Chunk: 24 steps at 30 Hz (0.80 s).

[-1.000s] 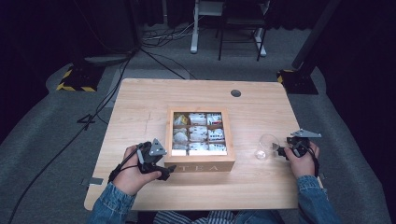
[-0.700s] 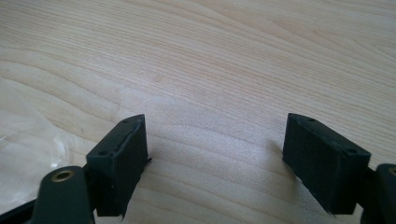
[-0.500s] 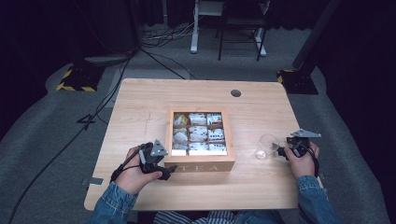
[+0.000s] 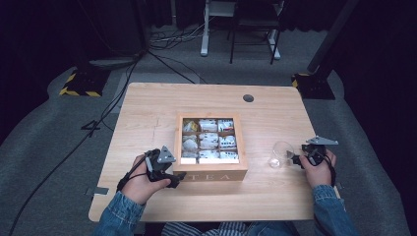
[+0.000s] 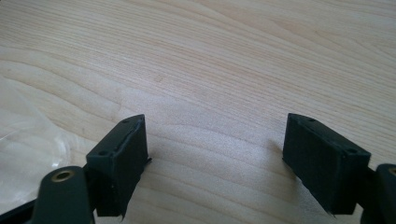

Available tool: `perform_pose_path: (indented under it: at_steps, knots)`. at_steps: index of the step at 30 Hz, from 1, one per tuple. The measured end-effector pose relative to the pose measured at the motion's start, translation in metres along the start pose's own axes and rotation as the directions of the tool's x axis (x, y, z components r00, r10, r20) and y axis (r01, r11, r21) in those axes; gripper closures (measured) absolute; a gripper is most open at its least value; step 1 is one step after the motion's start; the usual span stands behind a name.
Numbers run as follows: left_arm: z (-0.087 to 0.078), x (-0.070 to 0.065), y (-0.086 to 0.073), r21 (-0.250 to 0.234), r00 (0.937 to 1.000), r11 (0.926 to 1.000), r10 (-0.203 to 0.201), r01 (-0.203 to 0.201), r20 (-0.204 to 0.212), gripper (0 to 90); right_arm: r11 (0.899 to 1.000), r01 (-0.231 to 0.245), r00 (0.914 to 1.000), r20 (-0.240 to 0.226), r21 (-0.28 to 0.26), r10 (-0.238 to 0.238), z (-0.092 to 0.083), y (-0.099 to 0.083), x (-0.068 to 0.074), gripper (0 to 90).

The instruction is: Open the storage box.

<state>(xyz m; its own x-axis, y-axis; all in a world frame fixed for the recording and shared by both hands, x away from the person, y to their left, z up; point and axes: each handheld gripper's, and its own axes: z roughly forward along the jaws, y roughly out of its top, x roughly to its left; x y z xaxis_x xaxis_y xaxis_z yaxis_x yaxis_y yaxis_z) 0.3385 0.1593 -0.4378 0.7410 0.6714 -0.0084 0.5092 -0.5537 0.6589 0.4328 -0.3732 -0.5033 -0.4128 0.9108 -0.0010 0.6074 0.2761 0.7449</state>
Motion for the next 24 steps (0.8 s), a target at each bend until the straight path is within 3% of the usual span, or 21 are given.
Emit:
perform_pose_path:
  at_steps: [11, 17, 24]
  knots:
    - [-0.003, -0.002, 0.003, 0.018, 0.9998, 0.9997, -0.017, 0.017, -0.007, 31.5, 1.0, 0.0, 1.0, 0.0, 0.0, 0.0, 0.0, 0.0, 0.0, 22.3]
    - [-0.005, -0.003, 0.005, 0.019, 0.9997, 0.9998, -0.004, 0.005, -0.023, 33.7, 1.0, 0.0, 1.0, 0.0, 0.0, 0.0, 0.0, 0.0, 0.0, 22.3]
    - [-0.011, -0.004, 0.009, -0.011, 0.9991, 0.9998, -0.016, 0.016, -0.04, 35.3, 1.0, 0.001, 1.0, -0.001, 0.0, -0.001, 0.0, 0.0, 0.0, 22.2]
